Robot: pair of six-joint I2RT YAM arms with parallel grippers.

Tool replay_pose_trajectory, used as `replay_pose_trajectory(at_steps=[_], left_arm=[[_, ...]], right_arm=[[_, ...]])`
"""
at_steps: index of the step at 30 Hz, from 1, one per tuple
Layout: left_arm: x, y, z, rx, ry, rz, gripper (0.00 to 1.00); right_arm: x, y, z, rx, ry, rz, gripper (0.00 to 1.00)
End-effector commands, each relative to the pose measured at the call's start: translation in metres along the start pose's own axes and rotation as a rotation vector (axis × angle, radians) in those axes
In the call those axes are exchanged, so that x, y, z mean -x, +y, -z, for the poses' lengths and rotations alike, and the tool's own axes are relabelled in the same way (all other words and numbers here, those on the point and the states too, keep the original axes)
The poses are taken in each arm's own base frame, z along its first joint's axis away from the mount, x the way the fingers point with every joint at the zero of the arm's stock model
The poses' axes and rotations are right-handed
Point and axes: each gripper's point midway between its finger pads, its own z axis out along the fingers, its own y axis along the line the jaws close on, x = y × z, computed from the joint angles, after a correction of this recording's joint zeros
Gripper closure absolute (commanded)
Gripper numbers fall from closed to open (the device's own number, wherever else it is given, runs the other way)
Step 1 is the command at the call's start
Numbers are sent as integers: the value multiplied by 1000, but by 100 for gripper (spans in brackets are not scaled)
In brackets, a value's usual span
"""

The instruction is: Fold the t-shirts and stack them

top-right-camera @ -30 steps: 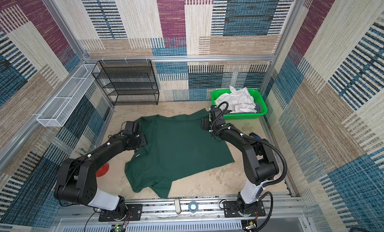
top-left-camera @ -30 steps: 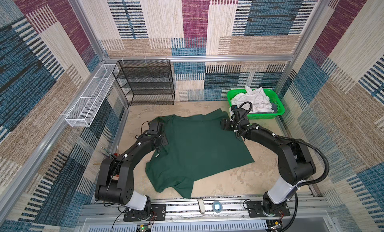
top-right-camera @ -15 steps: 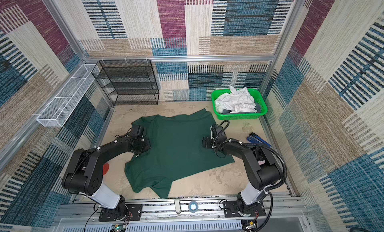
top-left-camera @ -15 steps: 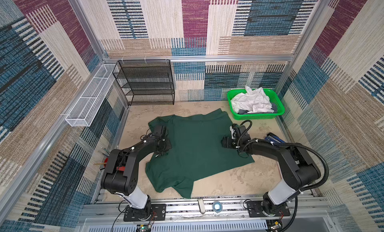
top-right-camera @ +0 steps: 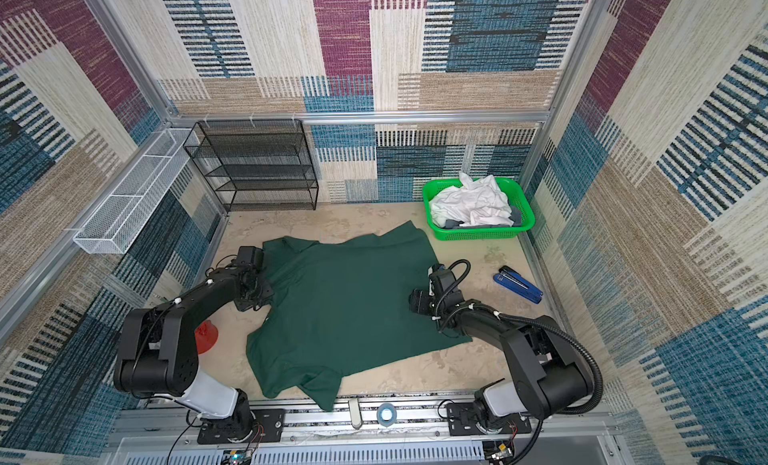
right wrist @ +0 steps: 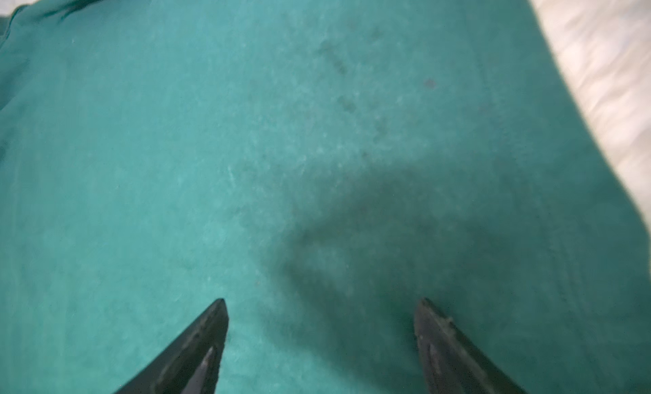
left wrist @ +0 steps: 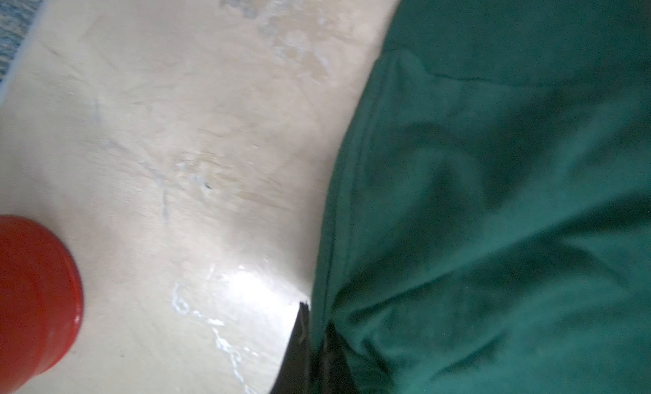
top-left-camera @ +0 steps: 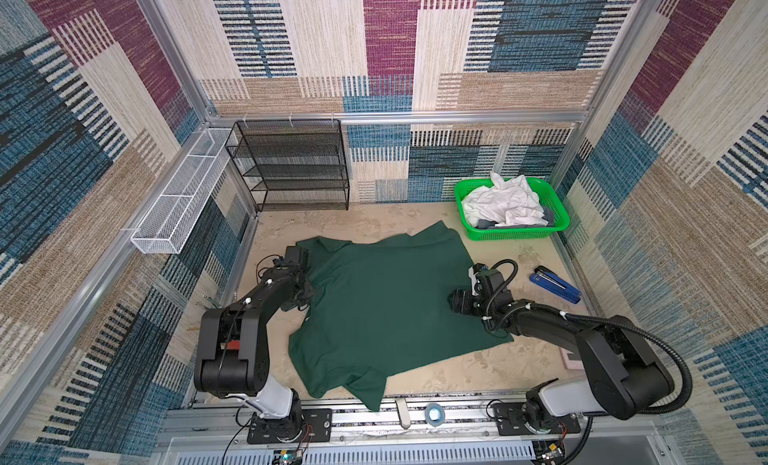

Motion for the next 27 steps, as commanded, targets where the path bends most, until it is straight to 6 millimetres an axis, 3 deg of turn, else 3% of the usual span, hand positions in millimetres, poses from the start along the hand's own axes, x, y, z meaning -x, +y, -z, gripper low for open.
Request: replay_pose_trajectory(at_steps=[1,4,6,10,13,15,20,23,27], left_arm=[[5,12,-2,44,22,84,98],[9,15,-3,52,37,117,93],[17,14,2,45,20,129,89],[36,5,23,-11,-53,141,80],[54,-6,41,-57,-140,114,70],[64,-25,48,-136,-171,83,64],[78,-111,48,-442,-122,-27,62],[83,-141,27,-460,-67,-41,62],[89,-166,-4,-466,-18,-15,61]], right_arm=[[-80,-17,12,-75,288,-112,17],[-88,-2,25,-65,317,-98,18],[-78,7,36,-70,294,-81,17],[-23,23,56,-110,173,-4,15],[27,47,55,-108,93,77,13],[57,66,46,-78,44,122,13],[114,104,-4,1,-25,200,13],[130,113,-38,42,-31,213,13],[134,103,-68,62,-16,184,13]])
